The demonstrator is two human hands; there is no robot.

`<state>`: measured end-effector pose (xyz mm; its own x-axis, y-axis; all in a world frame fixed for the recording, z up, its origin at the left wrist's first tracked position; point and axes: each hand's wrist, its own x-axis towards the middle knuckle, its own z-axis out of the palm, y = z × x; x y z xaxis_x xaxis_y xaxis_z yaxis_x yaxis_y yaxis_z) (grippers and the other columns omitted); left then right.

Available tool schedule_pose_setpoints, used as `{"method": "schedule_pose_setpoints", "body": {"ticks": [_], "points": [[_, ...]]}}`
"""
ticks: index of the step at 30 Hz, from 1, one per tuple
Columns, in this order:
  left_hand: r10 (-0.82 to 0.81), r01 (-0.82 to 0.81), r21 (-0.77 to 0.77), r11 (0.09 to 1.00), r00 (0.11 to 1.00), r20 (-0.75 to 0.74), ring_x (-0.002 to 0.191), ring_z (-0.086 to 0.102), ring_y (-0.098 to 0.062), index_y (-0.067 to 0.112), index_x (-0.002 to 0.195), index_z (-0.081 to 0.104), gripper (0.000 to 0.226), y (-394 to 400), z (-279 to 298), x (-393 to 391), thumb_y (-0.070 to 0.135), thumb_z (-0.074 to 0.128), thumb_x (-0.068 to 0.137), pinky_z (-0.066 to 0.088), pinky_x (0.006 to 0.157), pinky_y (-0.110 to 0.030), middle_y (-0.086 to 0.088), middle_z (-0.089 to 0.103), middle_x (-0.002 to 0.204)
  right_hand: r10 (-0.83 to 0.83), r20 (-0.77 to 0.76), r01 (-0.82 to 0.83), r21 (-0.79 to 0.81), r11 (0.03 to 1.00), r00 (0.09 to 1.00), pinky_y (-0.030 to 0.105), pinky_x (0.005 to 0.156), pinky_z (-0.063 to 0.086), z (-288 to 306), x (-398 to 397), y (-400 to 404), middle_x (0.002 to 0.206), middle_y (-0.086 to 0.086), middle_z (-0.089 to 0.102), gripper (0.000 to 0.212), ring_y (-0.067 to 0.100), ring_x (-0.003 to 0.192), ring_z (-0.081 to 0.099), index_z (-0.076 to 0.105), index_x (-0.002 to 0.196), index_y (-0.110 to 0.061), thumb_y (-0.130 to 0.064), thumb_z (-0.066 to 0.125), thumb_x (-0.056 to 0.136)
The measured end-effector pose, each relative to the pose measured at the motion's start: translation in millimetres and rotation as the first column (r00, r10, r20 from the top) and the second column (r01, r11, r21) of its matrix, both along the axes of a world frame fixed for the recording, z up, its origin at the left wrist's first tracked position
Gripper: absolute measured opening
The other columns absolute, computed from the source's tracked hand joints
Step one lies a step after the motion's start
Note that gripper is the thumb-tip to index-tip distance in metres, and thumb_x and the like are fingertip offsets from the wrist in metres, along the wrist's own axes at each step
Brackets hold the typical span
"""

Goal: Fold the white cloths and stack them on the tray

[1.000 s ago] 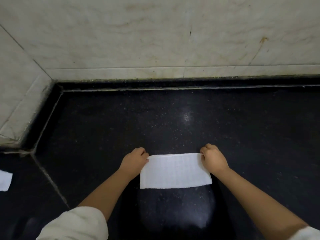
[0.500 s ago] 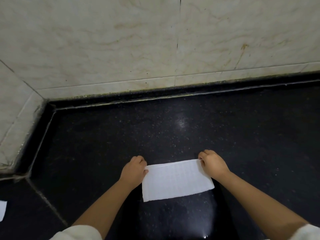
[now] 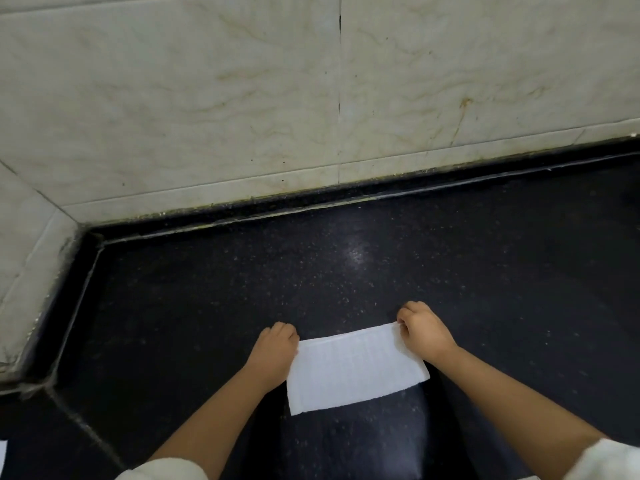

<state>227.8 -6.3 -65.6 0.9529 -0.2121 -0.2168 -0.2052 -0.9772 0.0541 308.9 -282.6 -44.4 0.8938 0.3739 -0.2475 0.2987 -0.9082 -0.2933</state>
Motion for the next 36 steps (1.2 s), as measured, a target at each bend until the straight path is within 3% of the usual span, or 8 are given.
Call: {"method": "schedule_pose_setpoints", "body": {"ticks": [9, 15, 18, 21, 25, 28, 32, 36], "points": [[-0.073, 0.07, 0.071, 0.995, 0.997, 0.031, 0.037, 0.049, -0.005, 0.024, 0.042, 0.055, 0.049, 3, 3, 6, 0.024, 0.091, 0.01, 0.034, 0.036, -0.01, 0.01, 0.051, 0.042, 0.059, -0.008, -0.06, -0.09, 0.994, 0.998, 0.026, 0.088, 0.041, 2, 4, 6, 0.115, 0.006, 0.057, 0.028, 0.02, 0.111, 0.046, 0.057, 0.108, -0.008, -0.002, 0.036, 0.091], [-0.059, 0.05, 0.158, 0.986, 0.997, 0.058, 0.082, 0.061, -0.015, 0.011, 0.099, 0.066, 0.035, -2, 9, 2, 0.019, 0.076, 0.067, 0.048, 0.066, -0.022, -0.004, 0.063, 0.093, 0.149, -0.077, -0.159, -0.156, 0.975, 0.986, 0.031, 0.095, 0.043, 6, 10, 9, 0.116, 0.01, 0.055, 0.034, 0.025, 0.114, 0.046, 0.055, 0.115, -0.006, 0.001, 0.038, 0.087], [-0.143, 0.125, 0.204, 0.971, 0.987, 0.076, 0.054, 0.058, -0.014, 0.015, 0.059, 0.063, 0.036, 0, 14, -2, 0.019, 0.089, 0.034, 0.042, 0.043, -0.021, -0.002, 0.059, 0.065, 0.198, -0.081, -0.207, -0.13, 0.97, 0.977, 0.031, 0.093, 0.041, 14, 16, 6, 0.109, 0.013, 0.056, 0.031, 0.029, 0.109, 0.048, 0.064, 0.105, -0.006, -0.002, 0.042, 0.083], [-0.143, 0.094, 0.2, 0.975, 0.957, 0.251, 0.047, 0.055, -0.02, 0.014, 0.055, 0.057, 0.028, 8, 41, 4, 0.011, 0.08, 0.04, 0.038, 0.036, -0.023, -0.005, 0.056, 0.059, 0.162, 0.094, -0.167, 0.058, 0.984, 0.982, 0.031, 0.086, 0.043, 42, 20, 4, 0.096, 0.018, 0.062, 0.025, 0.035, 0.096, 0.056, 0.071, 0.091, -0.003, 0.002, 0.053, 0.075], [-0.102, 0.078, 0.065, 0.995, 0.787, 0.608, 0.063, 0.052, -0.025, 0.01, 0.085, 0.049, 0.016, 22, 75, 4, 0.011, 0.048, 0.069, 0.039, 0.05, -0.028, -0.011, 0.06, 0.078, 0.003, 0.412, -0.145, 0.315, 0.938, 0.911, 0.028, 0.072, 0.046, 85, 10, 1, 0.079, 0.019, 0.067, 0.014, 0.036, 0.074, 0.061, 0.071, 0.073, 0.001, 0.01, 0.066, 0.064], [-0.1, 0.126, 0.016, 0.992, 0.697, 0.71, 0.071, 0.04, -0.021, 0.009, 0.091, 0.052, 0.018, 23, 64, -13, 0.006, 0.052, 0.074, 0.025, 0.058, -0.031, -0.01, 0.06, 0.078, -0.041, 0.558, -0.206, 0.372, 0.905, 0.829, 0.019, 0.066, 0.038, 77, -5, -6, 0.074, 0.013, 0.068, 0.014, 0.026, 0.069, 0.056, 0.071, 0.069, 0.0, 0.006, 0.06, 0.064], [-0.166, 0.157, 0.063, 0.986, 0.83, 0.533, 0.073, 0.037, -0.019, 0.012, 0.085, 0.063, 0.019, 9, 6, -54, 0.013, 0.052, 0.069, 0.025, 0.061, -0.03, -0.005, 0.065, 0.07, 0.121, 0.48, -0.233, 0.181, 0.956, 0.869, 0.03, 0.056, 0.048, 4, -43, -21, 0.069, 0.011, 0.067, 0.017, 0.029, 0.059, 0.055, 0.07, 0.065, -0.005, 0.009, 0.073, 0.058], [-0.041, 0.031, 0.04, 0.999, 0.957, 0.287, 0.079, 0.039, -0.015, 0.013, 0.088, 0.066, 0.022, -7, -18, -83, 0.025, 0.058, 0.071, 0.047, 0.06, -0.026, -0.001, 0.068, 0.079, 0.106, 0.301, -0.137, 0.084, 0.987, 0.948, 0.035, 0.048, 0.05, -25, -75, -26, 0.079, 0.01, 0.069, 0.028, 0.03, 0.058, 0.061, 0.072, 0.075, -0.008, 0.0, 0.084, 0.051]]}}
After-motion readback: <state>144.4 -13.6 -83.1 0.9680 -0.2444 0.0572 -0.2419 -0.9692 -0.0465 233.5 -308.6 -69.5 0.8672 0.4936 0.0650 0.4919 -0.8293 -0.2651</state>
